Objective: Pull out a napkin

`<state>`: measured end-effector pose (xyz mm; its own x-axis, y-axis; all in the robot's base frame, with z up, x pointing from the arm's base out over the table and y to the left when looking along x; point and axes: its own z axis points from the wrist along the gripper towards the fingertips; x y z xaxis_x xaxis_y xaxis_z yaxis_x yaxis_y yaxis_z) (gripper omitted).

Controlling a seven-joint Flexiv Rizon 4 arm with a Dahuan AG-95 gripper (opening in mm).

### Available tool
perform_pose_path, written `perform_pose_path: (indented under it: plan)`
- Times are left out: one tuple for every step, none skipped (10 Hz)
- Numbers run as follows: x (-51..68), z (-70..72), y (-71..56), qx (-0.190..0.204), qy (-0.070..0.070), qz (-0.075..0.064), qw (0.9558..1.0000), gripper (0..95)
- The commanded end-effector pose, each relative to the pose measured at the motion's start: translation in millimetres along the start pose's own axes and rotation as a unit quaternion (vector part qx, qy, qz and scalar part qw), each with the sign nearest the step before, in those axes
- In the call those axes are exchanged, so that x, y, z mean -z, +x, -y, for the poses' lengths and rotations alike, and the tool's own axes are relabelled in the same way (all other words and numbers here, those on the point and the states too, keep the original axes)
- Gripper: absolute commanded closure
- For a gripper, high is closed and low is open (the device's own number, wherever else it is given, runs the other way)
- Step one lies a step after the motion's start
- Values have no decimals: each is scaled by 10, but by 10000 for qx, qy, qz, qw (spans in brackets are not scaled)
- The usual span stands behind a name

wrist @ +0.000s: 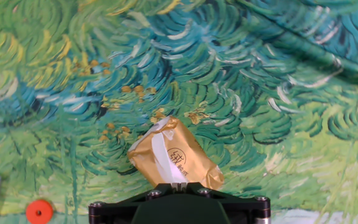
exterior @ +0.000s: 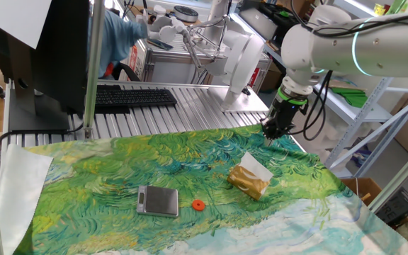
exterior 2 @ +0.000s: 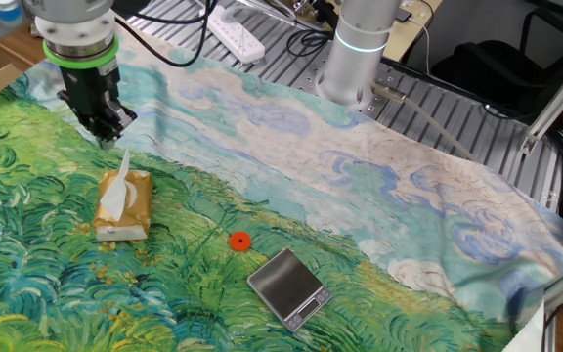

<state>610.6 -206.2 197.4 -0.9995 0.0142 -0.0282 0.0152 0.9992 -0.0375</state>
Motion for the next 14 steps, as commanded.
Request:
perform_pose_path:
  plan:
    - [-2,0,0,116,5,-4,9999,950]
    - [-4,-2,4,296,5,-11,9996,950]
    - [-5,-3,5,367,5,-11,9993,950]
    - [-13,-7,8,454,7,-6,9990,950]
    - [-41,-19,12,463,24,6,9989,950]
    - [-65,-28,14,432,38,10,9991,950]
    - [-94,-27,3,408,42,9,9992,950]
    - [-111,-24,-3,392,49,9,9992,950]
    - [-162,-19,-23,361,41,4,9993,950]
    - [-215,-28,-38,337,39,4,9994,950]
    - [-241,-34,-45,318,38,1,9995,950]
    - [-308,-53,-59,286,31,5,9996,950]
    - [-353,-65,-67,272,28,12,9996,950]
    - [-372,-70,-70,276,29,10,9996,950]
